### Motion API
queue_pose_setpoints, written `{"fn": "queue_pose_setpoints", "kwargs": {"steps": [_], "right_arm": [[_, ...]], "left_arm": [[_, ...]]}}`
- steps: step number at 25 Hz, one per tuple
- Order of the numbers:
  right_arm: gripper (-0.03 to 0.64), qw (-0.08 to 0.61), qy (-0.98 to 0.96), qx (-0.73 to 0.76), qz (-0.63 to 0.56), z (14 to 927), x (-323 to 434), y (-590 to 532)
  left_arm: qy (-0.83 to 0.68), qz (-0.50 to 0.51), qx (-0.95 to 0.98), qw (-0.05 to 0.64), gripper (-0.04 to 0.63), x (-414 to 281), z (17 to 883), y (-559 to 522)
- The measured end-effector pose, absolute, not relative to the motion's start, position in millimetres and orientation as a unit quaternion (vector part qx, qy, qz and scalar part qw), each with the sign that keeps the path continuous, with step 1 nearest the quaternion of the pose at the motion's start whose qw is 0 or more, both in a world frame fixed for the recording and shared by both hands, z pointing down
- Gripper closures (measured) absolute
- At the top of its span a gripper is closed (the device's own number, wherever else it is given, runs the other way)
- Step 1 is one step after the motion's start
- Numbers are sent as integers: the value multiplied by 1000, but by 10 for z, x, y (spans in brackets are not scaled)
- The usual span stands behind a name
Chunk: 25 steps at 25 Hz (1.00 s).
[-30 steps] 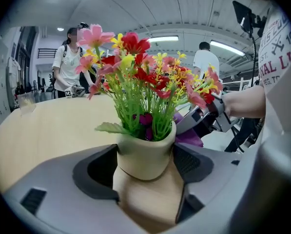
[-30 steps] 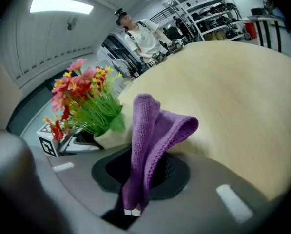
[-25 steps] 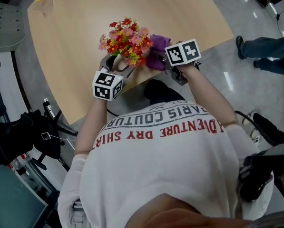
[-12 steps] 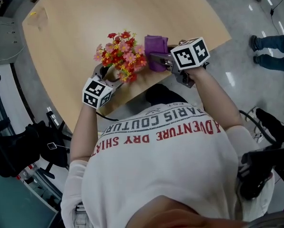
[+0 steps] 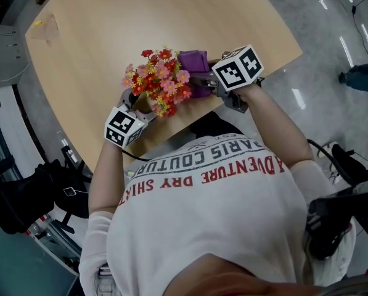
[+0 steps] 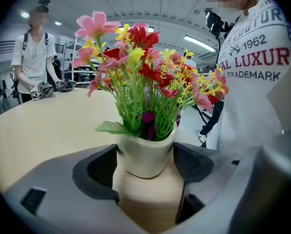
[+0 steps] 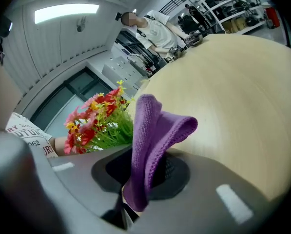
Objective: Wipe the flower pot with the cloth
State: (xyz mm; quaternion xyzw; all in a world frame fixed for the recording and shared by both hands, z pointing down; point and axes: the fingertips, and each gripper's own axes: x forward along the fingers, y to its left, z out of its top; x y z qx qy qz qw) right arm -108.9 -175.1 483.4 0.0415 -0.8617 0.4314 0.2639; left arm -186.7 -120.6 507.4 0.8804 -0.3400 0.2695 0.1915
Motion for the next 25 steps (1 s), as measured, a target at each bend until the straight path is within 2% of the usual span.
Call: {"fn": "queue_pose_setpoints", "kwargs": {"steps": [10,21,25], "right_arm": [[558,372,-844,96,375,5359,-1077,-1942],[558,340,-843,139,392,5243,-848,-1940],[558,321,-853,147,385,5077,-687,-1874]], "left_arm": [[-336,260,887,183,230,-1879,5126,-1290],[-437,222,848,204,225,-1915,5090,-1153],[-498,198,815,219,191,-1798,5037,-1057]]}}
